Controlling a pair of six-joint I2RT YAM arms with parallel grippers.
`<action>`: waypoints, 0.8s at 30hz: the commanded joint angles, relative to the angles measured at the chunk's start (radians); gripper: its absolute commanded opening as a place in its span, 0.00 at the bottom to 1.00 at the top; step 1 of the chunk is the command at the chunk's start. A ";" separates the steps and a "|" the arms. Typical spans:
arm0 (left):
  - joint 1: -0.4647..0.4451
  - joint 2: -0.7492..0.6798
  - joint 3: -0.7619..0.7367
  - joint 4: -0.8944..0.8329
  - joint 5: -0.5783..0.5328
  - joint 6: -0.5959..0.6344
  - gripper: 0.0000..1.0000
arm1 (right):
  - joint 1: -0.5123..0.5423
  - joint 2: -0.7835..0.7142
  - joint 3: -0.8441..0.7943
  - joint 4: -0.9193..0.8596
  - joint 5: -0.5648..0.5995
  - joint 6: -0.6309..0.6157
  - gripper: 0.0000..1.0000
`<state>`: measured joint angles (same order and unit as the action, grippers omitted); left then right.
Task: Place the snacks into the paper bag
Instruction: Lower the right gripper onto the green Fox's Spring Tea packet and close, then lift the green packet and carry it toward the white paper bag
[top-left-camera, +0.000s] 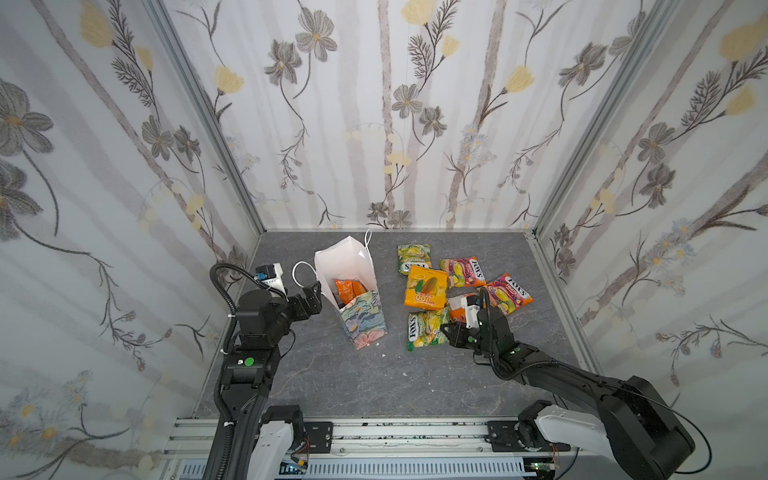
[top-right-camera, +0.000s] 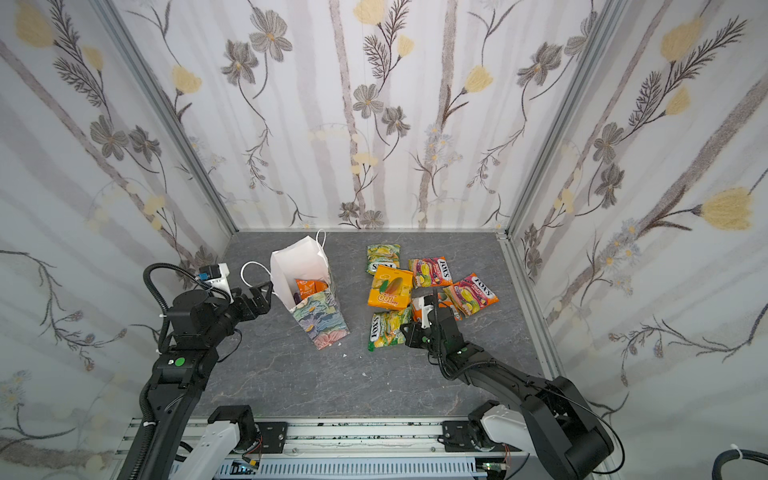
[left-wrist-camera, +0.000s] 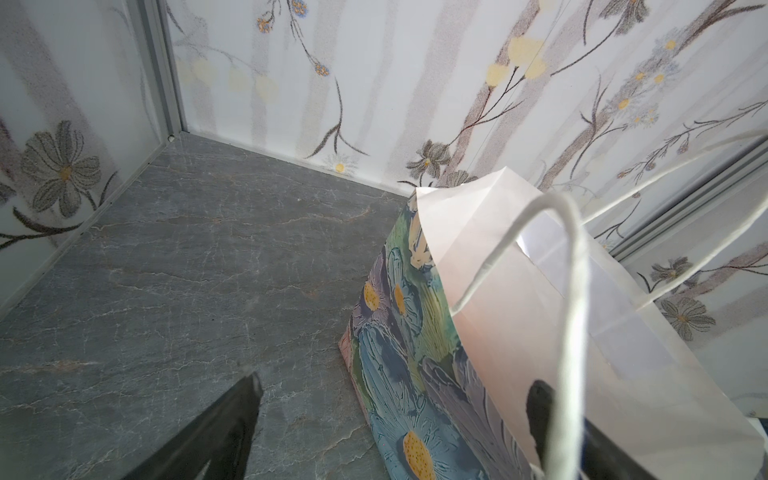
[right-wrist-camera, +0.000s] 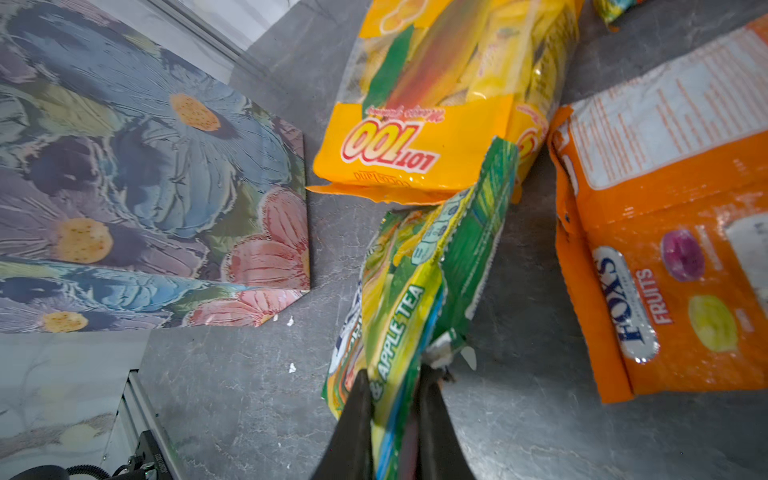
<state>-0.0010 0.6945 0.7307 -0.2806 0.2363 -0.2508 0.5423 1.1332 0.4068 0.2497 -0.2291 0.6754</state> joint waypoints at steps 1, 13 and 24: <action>0.001 -0.003 -0.002 0.035 0.001 -0.001 1.00 | 0.002 -0.040 0.028 -0.013 -0.008 -0.015 0.00; 0.001 -0.015 -0.002 0.031 -0.007 0.000 1.00 | 0.029 -0.140 0.144 -0.083 -0.049 -0.058 0.00; 0.001 -0.020 -0.002 0.029 -0.007 -0.001 1.00 | 0.075 -0.178 0.271 -0.183 -0.020 -0.121 0.00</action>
<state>-0.0010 0.6781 0.7307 -0.2806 0.2352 -0.2508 0.6090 0.9672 0.6548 0.0639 -0.2623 0.5819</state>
